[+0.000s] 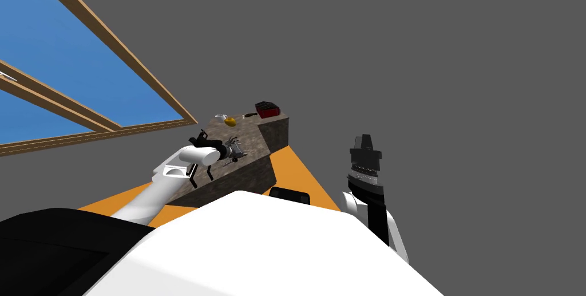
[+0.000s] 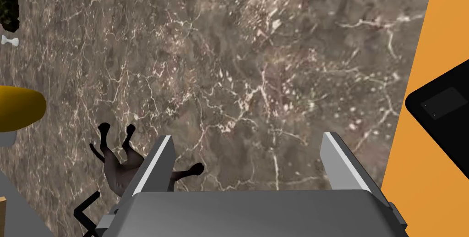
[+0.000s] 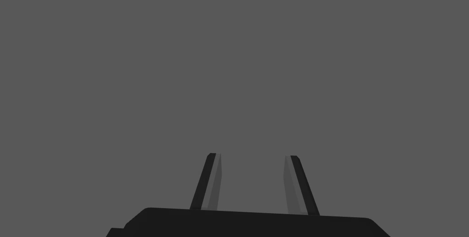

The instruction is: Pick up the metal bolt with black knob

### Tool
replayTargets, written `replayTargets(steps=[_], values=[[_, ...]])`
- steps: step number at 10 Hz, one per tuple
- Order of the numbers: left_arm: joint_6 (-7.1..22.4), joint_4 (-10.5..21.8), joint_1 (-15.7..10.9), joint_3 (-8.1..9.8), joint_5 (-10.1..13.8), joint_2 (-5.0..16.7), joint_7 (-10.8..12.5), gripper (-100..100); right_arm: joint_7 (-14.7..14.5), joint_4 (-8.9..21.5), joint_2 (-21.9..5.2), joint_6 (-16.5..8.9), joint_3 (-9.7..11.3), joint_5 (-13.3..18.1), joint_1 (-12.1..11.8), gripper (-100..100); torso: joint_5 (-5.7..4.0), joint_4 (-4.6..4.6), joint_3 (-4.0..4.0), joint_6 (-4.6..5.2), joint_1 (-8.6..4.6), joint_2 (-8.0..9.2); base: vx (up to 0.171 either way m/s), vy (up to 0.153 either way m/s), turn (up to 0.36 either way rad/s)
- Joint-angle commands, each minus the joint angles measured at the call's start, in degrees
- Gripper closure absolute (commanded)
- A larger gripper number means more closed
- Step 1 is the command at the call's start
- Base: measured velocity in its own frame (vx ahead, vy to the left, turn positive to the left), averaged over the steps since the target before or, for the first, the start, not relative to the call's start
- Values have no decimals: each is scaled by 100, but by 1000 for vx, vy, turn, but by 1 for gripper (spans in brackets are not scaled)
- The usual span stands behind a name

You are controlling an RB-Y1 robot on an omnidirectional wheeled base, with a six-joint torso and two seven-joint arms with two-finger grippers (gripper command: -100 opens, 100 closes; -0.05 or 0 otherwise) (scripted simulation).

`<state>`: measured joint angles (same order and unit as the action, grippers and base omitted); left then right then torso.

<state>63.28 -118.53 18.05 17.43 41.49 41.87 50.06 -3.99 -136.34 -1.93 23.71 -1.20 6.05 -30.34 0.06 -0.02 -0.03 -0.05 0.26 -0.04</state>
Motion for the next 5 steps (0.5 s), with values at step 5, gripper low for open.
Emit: replayTargets(steps=[5], values=[[836, 35, 107, -122, 295, 319, 275, -100, 0, 0, 0, 0, 0, 0, 0, 0, 1, 0, -1, 3, -4, 0, 27, 56, 33]])
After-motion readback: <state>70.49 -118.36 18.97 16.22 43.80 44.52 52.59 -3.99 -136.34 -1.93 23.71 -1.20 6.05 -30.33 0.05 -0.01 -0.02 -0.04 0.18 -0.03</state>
